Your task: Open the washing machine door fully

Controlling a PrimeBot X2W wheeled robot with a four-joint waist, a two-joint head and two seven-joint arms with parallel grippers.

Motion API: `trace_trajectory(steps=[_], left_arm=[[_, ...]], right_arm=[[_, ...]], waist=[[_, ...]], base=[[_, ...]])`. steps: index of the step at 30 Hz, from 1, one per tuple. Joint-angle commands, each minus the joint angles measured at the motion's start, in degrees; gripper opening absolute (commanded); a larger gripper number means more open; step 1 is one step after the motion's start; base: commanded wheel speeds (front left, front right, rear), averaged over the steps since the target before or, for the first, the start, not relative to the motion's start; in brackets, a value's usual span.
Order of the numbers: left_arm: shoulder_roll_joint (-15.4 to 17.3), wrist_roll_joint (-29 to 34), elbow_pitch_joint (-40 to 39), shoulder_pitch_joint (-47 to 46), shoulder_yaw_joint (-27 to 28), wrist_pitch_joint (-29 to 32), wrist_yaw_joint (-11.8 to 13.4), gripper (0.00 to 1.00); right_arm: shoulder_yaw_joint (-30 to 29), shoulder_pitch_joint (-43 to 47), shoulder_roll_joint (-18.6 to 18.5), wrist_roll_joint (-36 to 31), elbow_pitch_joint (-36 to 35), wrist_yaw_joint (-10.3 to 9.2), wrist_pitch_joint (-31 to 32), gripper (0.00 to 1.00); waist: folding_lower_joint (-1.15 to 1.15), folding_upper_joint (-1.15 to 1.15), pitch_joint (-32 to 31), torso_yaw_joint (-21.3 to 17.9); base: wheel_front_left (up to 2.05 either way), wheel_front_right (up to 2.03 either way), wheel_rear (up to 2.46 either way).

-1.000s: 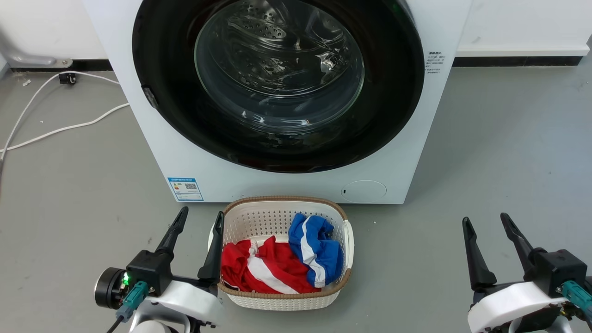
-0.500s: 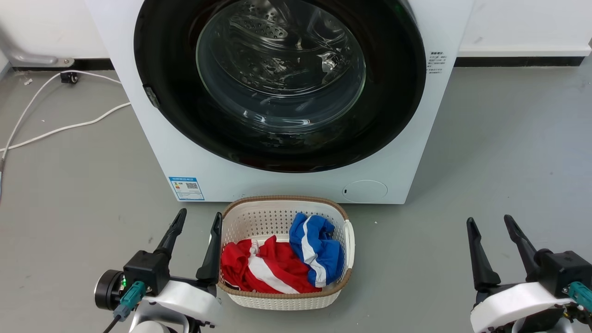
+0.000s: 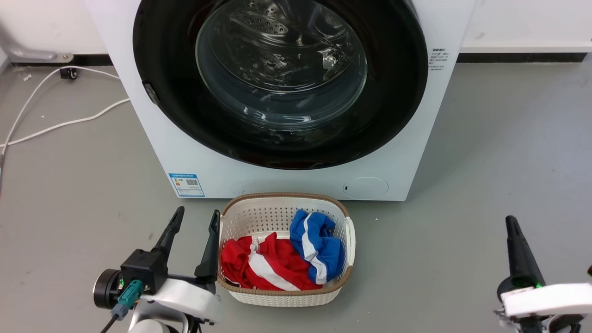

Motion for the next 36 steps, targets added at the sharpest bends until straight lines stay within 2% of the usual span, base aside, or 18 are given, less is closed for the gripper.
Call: trace_trajectory(steps=[1, 3, 7, 11, 16, 25, 30, 36], left_arm=[[-0.32, 0.16, -0.32, -1.04, 0.04, -0.15, -0.12, 1.00], [-0.43, 0.07, -0.68, -1.16, -0.07, -0.15, -0.18, 1.00], [-0.67, -0.33, -1.98, -1.85, 0.30, -0.15, -0.22, 1.00], [-1.07, -0.47, -3.65, -2.62, 0.68, -0.15, -0.27, 1.00], [-1.42, -0.32, -5.58, -4.13, 0.99, -0.15, -0.26, 1.00], [-2.16, 0.25, -8.82, -8.52, 0.53, -0.15, -0.34, 1.00], [-2.34, 0.16, -10.41, -10.76, -0.08, -0.15, -0.38, 1.00], [-2.60, 0.47, -11.81, -13.07, -0.90, -0.15, -0.43, 1.00]], right_arm=[[-0.51, -1.47, 0.17, 8.71, 0.43, 0.00, -0.48, 0.00], [-1.06, -2.36, 0.16, 19.11, 0.57, 0.00, -0.23, 0.00], [-4.82, -4.90, 0.12, 32.80, 1.08, 0.00, 0.53, 0.00], [-9.74, -9.40, -0.42, 40.98, 2.78, 0.00, 3.73, 0.00], [-12.37, -15.67, -2.52, 47.26, 5.32, 0.01, 8.21, 0.00], [-12.05, -31.12, -12.60, 52.34, 16.30, 0.01, 16.61, 0.00], [-8.26, -41.25, -19.07, 51.87, 24.57, 0.00, 21.86, 0.00], [-2.06, -53.06, -23.07, 50.02, 32.13, 0.01, 28.47, 0.00]], waist=[[0.00, 0.00, 0.43, 0.09], [0.00, 0.00, 0.88, 0.21], [0.00, 0.00, 2.13, 0.50], [0.00, 0.00, 4.47, 0.66], [0.00, 0.00, 8.02, 0.86], [0.00, 0.00, 16.01, 2.02], [0.00, 0.00, 19.71, 3.06], [0.00, 0.00, 23.35, 4.12]], base=[[0.00, 0.00, 0.00], [0.00, 0.00, 0.00], [0.00, 0.00, 0.00], [0.00, 0.00, 0.00], [0.00, 0.00, 0.00], [0.00, 0.00, 0.00], [0.00, 0.00, 0.00], [0.00, 0.00, 0.00]])
